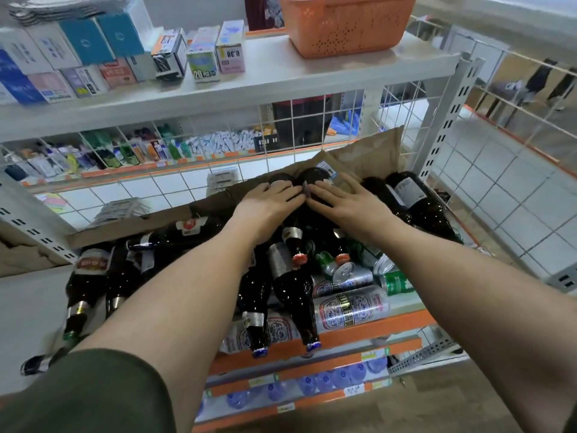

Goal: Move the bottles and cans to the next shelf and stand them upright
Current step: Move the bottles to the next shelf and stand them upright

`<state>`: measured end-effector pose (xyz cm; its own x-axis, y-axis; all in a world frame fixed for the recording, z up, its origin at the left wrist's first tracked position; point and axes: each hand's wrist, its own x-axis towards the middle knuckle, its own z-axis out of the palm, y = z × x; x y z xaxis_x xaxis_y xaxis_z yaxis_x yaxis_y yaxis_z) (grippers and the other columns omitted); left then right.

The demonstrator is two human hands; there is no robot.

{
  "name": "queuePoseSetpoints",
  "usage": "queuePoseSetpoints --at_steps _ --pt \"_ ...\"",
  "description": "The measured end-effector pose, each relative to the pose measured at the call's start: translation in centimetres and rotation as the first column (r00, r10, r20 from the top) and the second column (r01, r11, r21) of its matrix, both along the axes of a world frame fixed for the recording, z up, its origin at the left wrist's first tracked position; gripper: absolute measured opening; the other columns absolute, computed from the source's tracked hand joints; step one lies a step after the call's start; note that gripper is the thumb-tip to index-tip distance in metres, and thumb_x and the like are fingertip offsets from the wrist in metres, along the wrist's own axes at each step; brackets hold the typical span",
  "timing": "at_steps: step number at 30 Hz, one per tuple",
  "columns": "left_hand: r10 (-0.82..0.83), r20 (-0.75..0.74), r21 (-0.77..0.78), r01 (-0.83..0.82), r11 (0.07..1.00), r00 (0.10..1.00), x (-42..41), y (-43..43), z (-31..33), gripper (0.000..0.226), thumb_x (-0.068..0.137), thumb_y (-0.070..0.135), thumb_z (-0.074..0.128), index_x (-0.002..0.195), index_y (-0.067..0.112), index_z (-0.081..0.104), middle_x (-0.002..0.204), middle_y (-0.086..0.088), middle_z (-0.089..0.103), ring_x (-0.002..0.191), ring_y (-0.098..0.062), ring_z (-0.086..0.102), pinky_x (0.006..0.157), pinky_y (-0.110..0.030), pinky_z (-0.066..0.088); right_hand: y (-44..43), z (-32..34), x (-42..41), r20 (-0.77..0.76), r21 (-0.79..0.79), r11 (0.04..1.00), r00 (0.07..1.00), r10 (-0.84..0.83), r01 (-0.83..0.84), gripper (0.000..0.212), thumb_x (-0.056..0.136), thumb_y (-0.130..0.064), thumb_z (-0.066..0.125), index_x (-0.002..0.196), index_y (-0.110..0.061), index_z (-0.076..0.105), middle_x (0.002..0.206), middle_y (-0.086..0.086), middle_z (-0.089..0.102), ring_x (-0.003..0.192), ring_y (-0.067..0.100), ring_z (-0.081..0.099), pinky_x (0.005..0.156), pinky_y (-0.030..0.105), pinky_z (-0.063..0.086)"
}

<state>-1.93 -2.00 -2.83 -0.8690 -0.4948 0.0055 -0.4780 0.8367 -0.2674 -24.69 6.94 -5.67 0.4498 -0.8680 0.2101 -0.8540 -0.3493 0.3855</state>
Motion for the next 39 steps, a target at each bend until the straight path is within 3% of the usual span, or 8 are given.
queuePoseSetpoints --at_steps 3,7,11,14,17,23,31,39 --pt "-0.003 -0.098 0.056 0.009 0.998 0.995 1.0 0.0 0.0 0.084 0.089 0.018 0.069 0.16 0.023 0.026 0.168 0.0 0.025 0.155 -0.023 0.022 0.124 -0.041 0.029 0.9 0.4 -0.1 0.078 -0.01 0.999 0.996 -0.039 0.04 0.077 0.087 -0.007 0.055 0.16 -0.013 0.029 0.161 0.01 0.039 0.149 0.024 0.039 0.115 0.063 0.031" --pt "0.188 -0.486 0.28 -0.051 0.959 0.853 2.2 1.8 0.2 0.092 0.077 0.031 0.084 0.155 0.016 0.038 0.157 -0.005 0.043 0.14 -0.028 0.047 0.113 -0.044 0.044 2.0 1.9 0.8 0.408 0.186 0.969 0.885 -0.225 0.161 0.089 0.083 -0.023 0.075 0.158 -0.022 0.027 0.165 0.0 0.028 0.152 0.02 0.028 0.12 0.065 0.02" --pt "0.405 -0.725 0.478 -0.017 0.878 0.557 1.7 3.8 3.2 0.073 0.071 0.032 0.088 0.134 0.02 0.054 0.129 0.003 0.058 0.111 -0.012 0.057 0.096 -0.017 0.041 3.3 7.1 3.3 0.914 0.17 0.971 0.341 -0.22 0.171 0.063 0.072 -0.03 0.082 0.128 -0.027 0.055 0.126 -0.014 0.06 0.113 0.009 0.058 0.102 0.037 0.045" --pt "0.587 -0.775 0.612 0.049 0.789 0.236 1.5 5.3 7.1 0.049 0.066 0.043 0.085 0.104 0.028 0.059 0.099 0.004 0.07 0.089 -0.015 0.066 0.081 -0.026 0.053 3.8 11.4 4.8 0.984 0.18 0.958 -0.046 -0.174 0.225 0.046 0.072 -0.036 0.087 0.109 -0.021 0.064 0.1 -0.005 0.072 0.092 0.011 0.068 0.081 0.026 0.053" --pt "0.689 -0.724 0.679 0.148 0.72 -0.031 2.4 6.6 11.8 0.036 0.07 0.042 0.08 0.095 0.022 0.064 0.089 -0.002 0.072 0.08 -0.017 0.068 0.07 -0.035 0.056 4.8 15.7 6.7 0.956 0.173 0.964 -0.271 -0.115 0.201 0.029 0.082 -0.037 0.08 0.101 -0.018 0.068 0.092 0.0 0.075 0.086 0.017 0.072 0.071 0.027 0.055" --pt "0.723 -0.689 0.711 0.154 0.686 -0.037 6.2 9.2 15.8 0.06 0.061 0.055 0.078 0.102 0.014 0.066 0.085 -0.003 0.069 0.074 -0.019 0.063 0.069 -0.034 0.048 7.5 20.4 9.8 0.814 0.272 0.956 -0.503 -0.29 -0.111 0.024 0.089 -0.033 0.077 0.092 -0.01 0.071 0.087 0.008 0.077 0.075 0.022 0.074 0.07 0.033 0.061" --pt "0.734 -0.676 0.737 0.082 0.671 0.066 8.1 13.0 15.5 0.035 0.074 0.037 0.088 0.098 0.019 0.07 0.089 0.0 0.073 0.084 -0.015 0.069 0.067 -0.024 0.05 10.2 19.9 10.5 0.916 0.311 0.949 -0.252 -0.313 -0.049 0.03 0.075 -0.023 0.088 0.099 -0.012 0.074 0.086 0.006 0.079 0.081 0.023 0.076 0.074 0.033 0.059" --pt "0.724 -0.688 0.725 -0.019 0.688 -0.046 16.2 15.5 14.6 0.023 0.081 0.029 0.084 0.098 0.02 0.069 0.092 -0.003 0.072 0.087 -0.019 0.068 0.073 -0.03 0.052 8.3 18.3 16.7 0.94 0.304 0.94 -0.111 -0.322 -0.155 0.042 0.068 -0.024 0.091 0.104 -0.017 0.07 0.094 0.004 0.077 0.086 0.02 0.075 0.08 0.037 0.059"
